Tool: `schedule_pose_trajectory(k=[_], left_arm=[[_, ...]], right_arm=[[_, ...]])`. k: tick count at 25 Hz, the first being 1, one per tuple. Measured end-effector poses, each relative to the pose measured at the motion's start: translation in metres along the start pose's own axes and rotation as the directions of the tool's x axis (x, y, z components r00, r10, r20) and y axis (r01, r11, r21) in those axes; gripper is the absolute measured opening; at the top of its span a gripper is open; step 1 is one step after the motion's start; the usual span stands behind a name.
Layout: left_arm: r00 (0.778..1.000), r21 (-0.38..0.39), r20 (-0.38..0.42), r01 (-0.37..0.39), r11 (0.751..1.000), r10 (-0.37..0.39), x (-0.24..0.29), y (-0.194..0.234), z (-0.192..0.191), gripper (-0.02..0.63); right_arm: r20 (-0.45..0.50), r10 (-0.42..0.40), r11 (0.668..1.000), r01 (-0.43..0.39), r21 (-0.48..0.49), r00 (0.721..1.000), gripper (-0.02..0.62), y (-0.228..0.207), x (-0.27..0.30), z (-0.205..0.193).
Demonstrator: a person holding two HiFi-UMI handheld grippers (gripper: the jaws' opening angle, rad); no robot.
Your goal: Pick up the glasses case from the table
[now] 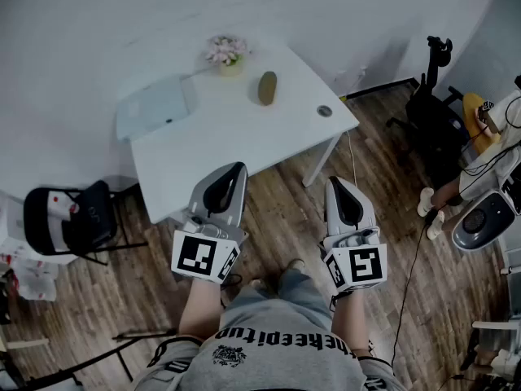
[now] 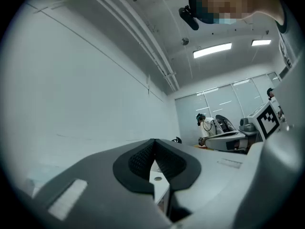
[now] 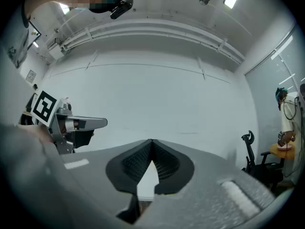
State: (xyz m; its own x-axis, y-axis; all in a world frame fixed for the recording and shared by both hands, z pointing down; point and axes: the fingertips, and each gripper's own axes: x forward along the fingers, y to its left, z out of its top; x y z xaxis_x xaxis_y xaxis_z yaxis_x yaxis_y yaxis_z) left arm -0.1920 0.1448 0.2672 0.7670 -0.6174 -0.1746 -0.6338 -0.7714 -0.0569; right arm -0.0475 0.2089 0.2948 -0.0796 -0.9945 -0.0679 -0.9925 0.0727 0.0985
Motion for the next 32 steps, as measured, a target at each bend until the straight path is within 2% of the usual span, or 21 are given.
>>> schedule_pose_trajectory(k=[17,24,32], left_arm=[[1.0,-0.008,0.009,-0.021,1.0,0.021,0.028,-0.006,-0.001,0.02],[0.999,0.002,0.015,-0.045,0.999,0.045,0.053,-0.013,-0.002,0.02],[0.996,0.011,0.028,-0.085,0.996,0.085,0.086,-0.025,-0.003,0.02]], right_arm=[[0.003,0.042,0.999,-0.042,-0.015,0.999,0.003,-0.023,0.017,0.001],[0.058,0.05,0.998,-0.052,0.034,0.997,0.003,-0.053,0.03,0.002],[0.068,0.099,0.995,-0.101,0.025,0.993,0.003,-0.088,0.044,-0.001]])
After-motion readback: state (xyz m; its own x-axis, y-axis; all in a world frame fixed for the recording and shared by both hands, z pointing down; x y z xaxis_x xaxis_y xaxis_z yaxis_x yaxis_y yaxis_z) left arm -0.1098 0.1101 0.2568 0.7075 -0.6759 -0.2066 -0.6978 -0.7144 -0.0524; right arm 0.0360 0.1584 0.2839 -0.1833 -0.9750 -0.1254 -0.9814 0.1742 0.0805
